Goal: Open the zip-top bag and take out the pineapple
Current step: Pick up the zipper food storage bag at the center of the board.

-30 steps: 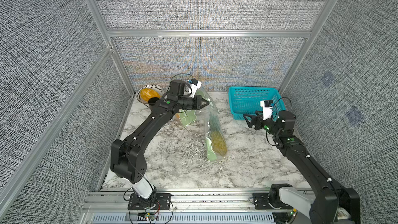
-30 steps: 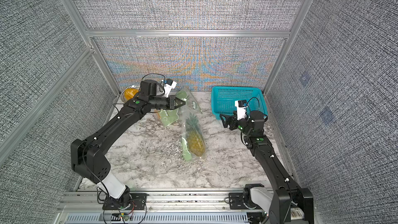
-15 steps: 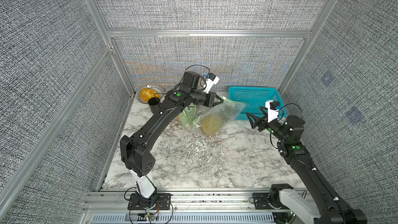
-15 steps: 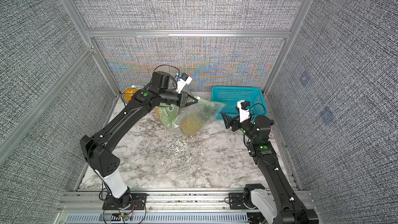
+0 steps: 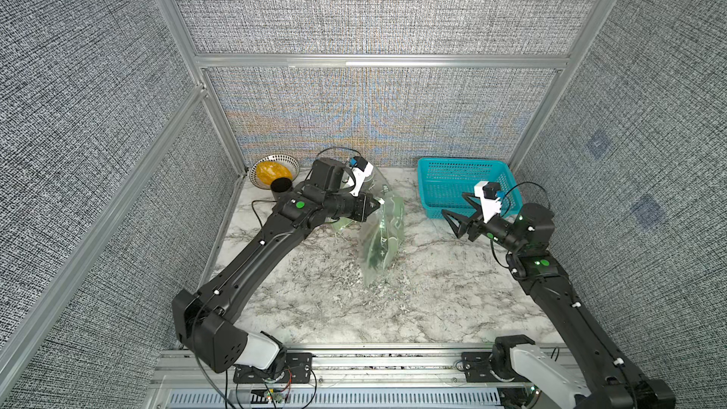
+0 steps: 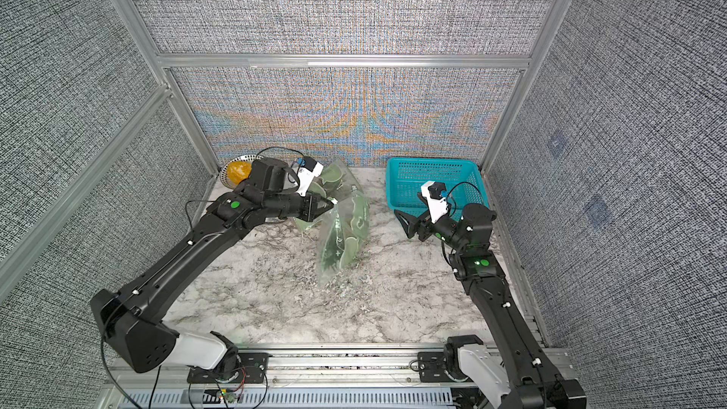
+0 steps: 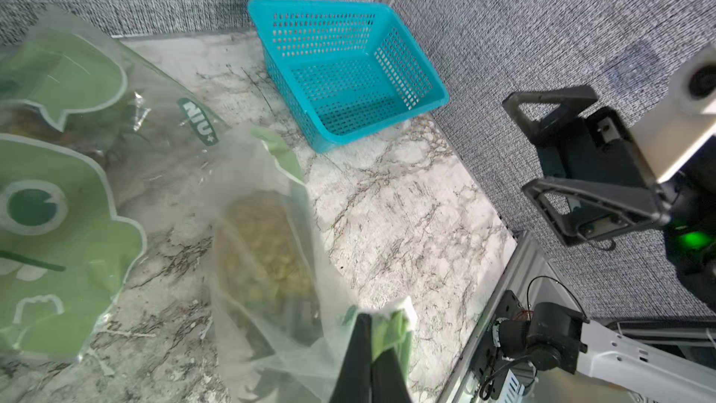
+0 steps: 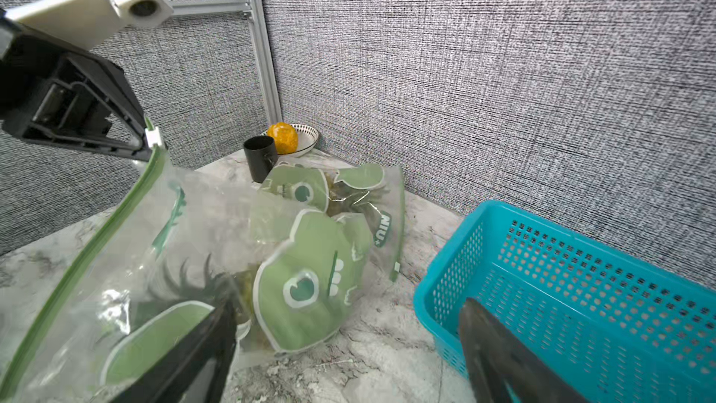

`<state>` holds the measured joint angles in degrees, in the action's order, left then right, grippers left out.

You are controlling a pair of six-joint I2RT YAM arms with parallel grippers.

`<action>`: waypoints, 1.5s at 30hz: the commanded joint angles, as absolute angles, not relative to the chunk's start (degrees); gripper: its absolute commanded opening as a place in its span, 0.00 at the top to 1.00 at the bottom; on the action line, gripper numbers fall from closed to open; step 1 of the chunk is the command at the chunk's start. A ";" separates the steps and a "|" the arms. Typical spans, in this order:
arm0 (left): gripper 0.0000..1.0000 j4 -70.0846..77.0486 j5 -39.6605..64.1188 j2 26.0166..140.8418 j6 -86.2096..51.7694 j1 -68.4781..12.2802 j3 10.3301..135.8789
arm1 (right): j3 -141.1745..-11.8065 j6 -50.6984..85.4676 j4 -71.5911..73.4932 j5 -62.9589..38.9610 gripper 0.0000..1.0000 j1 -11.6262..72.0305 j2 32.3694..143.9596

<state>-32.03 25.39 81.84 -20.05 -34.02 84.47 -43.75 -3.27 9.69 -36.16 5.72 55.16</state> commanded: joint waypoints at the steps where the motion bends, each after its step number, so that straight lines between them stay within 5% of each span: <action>1: 1.00 -26.05 25.46 80.32 -23.69 -34.01 85.58 | -45.41 -4.51 7.90 -37.04 0.10 6.86 55.29; 13: 1.00 -22.02 23.39 78.65 -29.89 -34.58 86.52 | -48.63 -5.16 3.26 -36.21 0.10 12.28 53.49; 23: 1.00 -20.09 22.37 73.37 -28.68 -34.63 75.64 | -49.03 -7.97 0.74 -38.41 0.10 14.64 55.44; 45: 1.00 -19.50 38.96 75.48 -25.76 -34.80 80.05 | -50.76 -13.44 5.17 -44.73 0.11 16.14 67.73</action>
<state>-22.39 36.23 75.35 -26.76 -34.79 79.29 -51.05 -11.09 3.05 -43.33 16.14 67.26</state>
